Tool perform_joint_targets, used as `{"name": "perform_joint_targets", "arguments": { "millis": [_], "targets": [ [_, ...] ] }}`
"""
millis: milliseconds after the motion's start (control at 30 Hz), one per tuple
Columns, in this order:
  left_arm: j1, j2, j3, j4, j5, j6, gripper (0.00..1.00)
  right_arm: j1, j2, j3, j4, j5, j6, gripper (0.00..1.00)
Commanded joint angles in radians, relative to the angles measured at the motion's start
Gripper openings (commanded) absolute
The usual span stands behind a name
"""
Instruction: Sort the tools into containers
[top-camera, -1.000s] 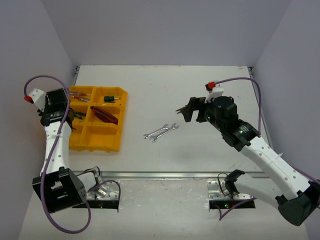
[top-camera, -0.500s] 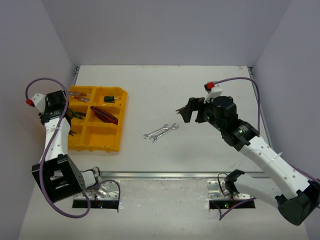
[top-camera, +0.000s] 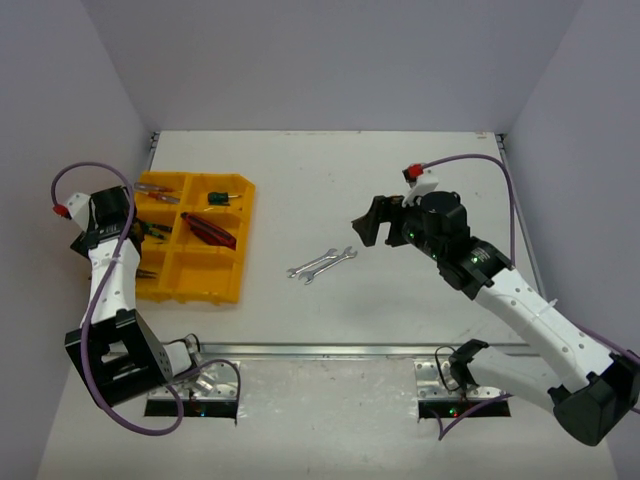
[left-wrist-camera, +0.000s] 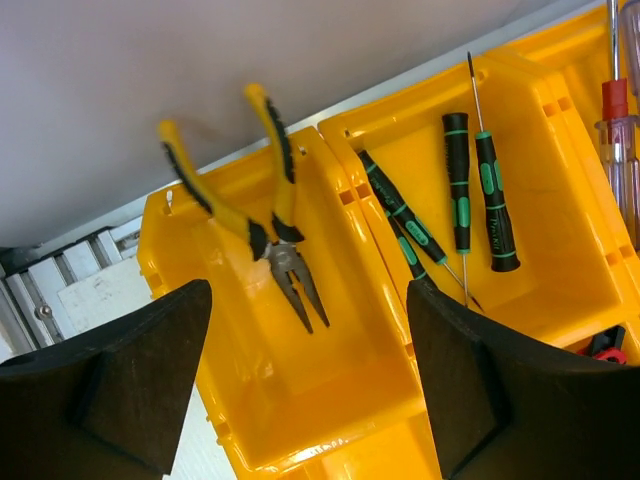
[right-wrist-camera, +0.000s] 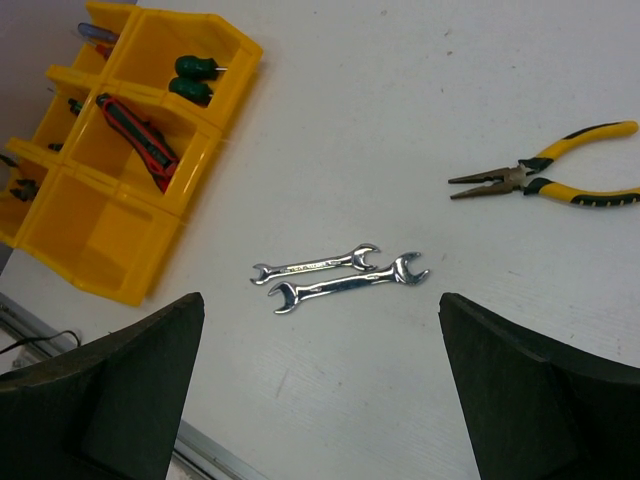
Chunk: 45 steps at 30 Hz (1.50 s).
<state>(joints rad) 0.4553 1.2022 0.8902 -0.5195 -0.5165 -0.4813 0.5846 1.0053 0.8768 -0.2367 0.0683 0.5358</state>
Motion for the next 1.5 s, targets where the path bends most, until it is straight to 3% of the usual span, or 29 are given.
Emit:
{"name": "perform_joint_targets", "arguments": {
  "millis": [0, 167, 400, 500, 667, 833, 1033, 1133, 1367, 1467],
  "targets": [
    [0.012, -0.035, 0.037, 0.013, 0.059, -0.009, 0.8, -0.005, 0.012, 0.001, 0.051, 0.001, 0.007, 0.99],
    [0.011, -0.135, 0.072, -0.014, 0.132, -0.036, 1.0, -0.005, 0.137, 0.087, -0.049, 0.102, 0.014, 0.99],
    [-0.005, -0.316, 0.041, 0.015, 0.448, -0.068, 1.0, -0.048, 0.383, 0.192, -0.216, 0.352, 0.235, 0.99],
    [-0.066, -0.369, -0.001, 0.038, 0.565, -0.025, 1.0, -0.135, 0.454, 0.189, -0.226, 0.344, 0.351, 0.97],
    [-0.275, -0.415, -0.078, 0.074, 0.667, 0.036, 1.0, -0.257, 0.607, 0.243, -0.233, 0.317, 0.487, 0.84],
    [-0.344, -0.424, -0.126, 0.083, 0.675, 0.11, 1.0, -0.292, 0.783, 0.383, -0.301, 0.358, 0.635, 0.66],
    [-0.373, -0.442, -0.183, 0.131, 0.714, 0.113, 1.0, -0.306, 1.029, 0.671, -0.445, 0.405, 0.71, 0.67],
    [-0.382, -0.445, -0.189, 0.139, 0.728, 0.113, 1.0, -0.313, 1.124, 0.735, -0.511, 0.397, 0.764, 0.65],
    [-0.386, -0.429, -0.189, 0.145, 0.747, 0.116, 1.0, -0.315, 1.153, 0.668, -0.532, 0.343, 0.884, 0.57],
    [-0.387, -0.425, -0.189, 0.148, 0.753, 0.116, 1.0, -0.319, 1.164, 0.647, -0.532, 0.33, 0.921, 0.45]
  ]
}}
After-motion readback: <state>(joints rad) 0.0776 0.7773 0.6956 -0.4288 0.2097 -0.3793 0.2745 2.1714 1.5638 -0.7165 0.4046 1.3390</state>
